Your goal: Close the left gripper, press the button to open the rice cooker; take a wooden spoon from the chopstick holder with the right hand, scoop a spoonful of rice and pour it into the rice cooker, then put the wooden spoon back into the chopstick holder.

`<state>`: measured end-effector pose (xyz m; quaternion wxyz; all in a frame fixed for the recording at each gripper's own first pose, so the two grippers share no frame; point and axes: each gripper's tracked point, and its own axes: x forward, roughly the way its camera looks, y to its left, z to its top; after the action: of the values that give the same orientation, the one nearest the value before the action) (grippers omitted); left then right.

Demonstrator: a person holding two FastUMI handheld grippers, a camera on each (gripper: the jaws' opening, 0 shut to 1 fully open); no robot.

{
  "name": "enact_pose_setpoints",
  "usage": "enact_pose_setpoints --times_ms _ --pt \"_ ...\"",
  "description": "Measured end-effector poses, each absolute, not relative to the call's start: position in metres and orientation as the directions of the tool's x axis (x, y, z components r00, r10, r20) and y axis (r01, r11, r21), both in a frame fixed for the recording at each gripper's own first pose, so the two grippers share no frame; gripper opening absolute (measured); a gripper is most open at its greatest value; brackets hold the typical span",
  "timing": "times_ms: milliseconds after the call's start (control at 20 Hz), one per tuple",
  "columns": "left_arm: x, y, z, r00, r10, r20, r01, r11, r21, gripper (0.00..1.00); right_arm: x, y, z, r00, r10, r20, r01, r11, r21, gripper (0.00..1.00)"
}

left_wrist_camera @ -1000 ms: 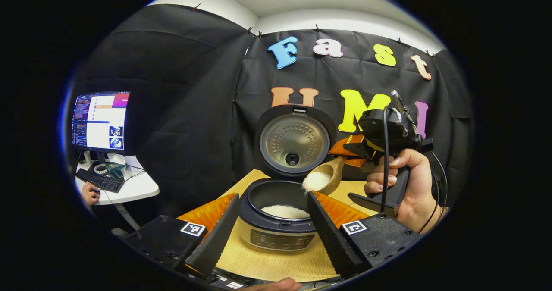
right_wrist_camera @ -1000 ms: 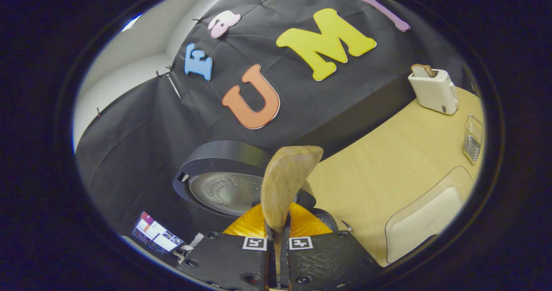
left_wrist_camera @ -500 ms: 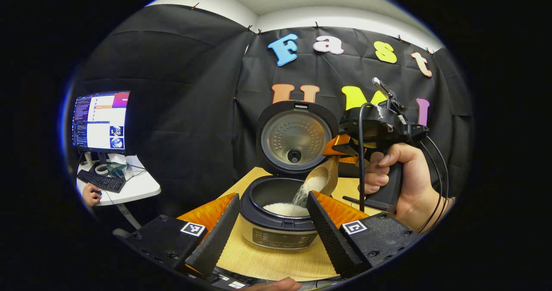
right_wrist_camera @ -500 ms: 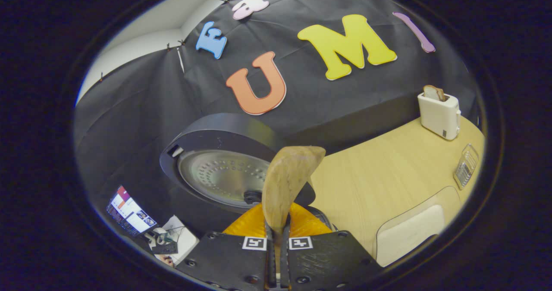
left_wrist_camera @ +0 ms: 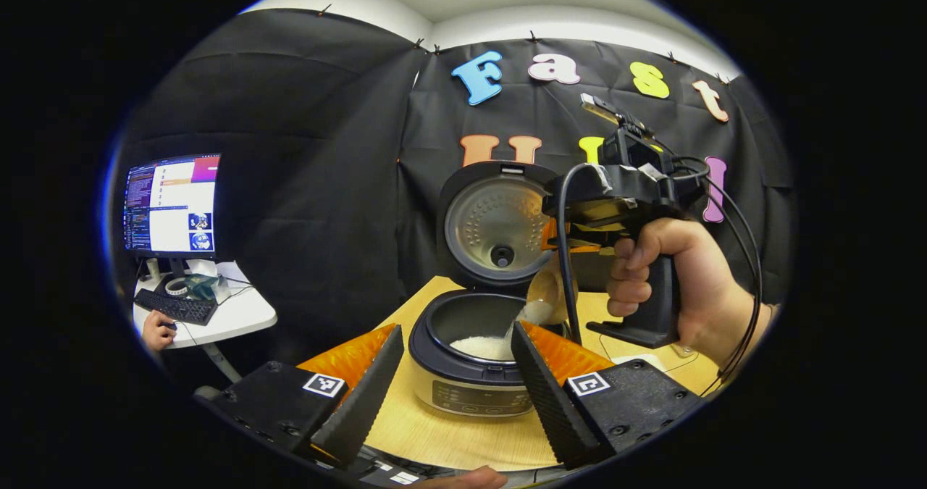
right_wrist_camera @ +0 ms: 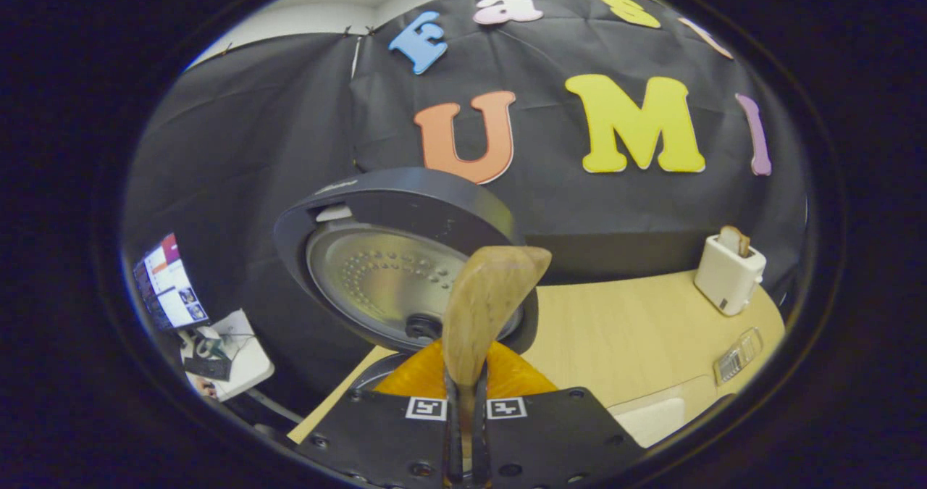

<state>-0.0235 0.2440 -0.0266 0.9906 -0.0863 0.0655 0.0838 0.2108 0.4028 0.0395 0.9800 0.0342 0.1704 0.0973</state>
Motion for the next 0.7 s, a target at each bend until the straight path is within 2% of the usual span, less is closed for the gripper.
enact_pose_setpoints --times_ms 50,200,400,500,700 --pt "-0.022 0.246 -0.028 0.976 0.161 -0.149 -0.185 0.97 -0.159 0.96 0.209 0.406 0.037 0.918 0.204 -0.339 -0.191 0.979 0.072 0.03" --pt "-0.023 0.246 -0.031 0.972 0.175 -0.158 -0.199 0.969 -0.149 0.96 0.204 0.411 0.034 0.911 0.204 -0.358 -0.208 0.978 0.027 0.06" --pt "-0.023 0.246 -0.03 0.971 0.184 -0.153 -0.205 0.969 -0.135 0.96 0.2 0.417 0.041 0.915 0.209 -0.347 -0.233 0.972 -0.031 0.05" --pt "-0.022 0.247 -0.033 0.969 0.188 -0.159 -0.21 0.969 -0.133 0.96 0.197 0.423 0.037 0.898 0.223 -0.38 -0.269 0.961 -0.071 0.06" --pt "-0.021 0.25 -0.037 0.961 0.213 -0.175 -0.234 0.967 -0.106 0.96 0.191 0.424 0.041 0.914 0.199 -0.354 -0.293 0.927 -0.234 0.06"
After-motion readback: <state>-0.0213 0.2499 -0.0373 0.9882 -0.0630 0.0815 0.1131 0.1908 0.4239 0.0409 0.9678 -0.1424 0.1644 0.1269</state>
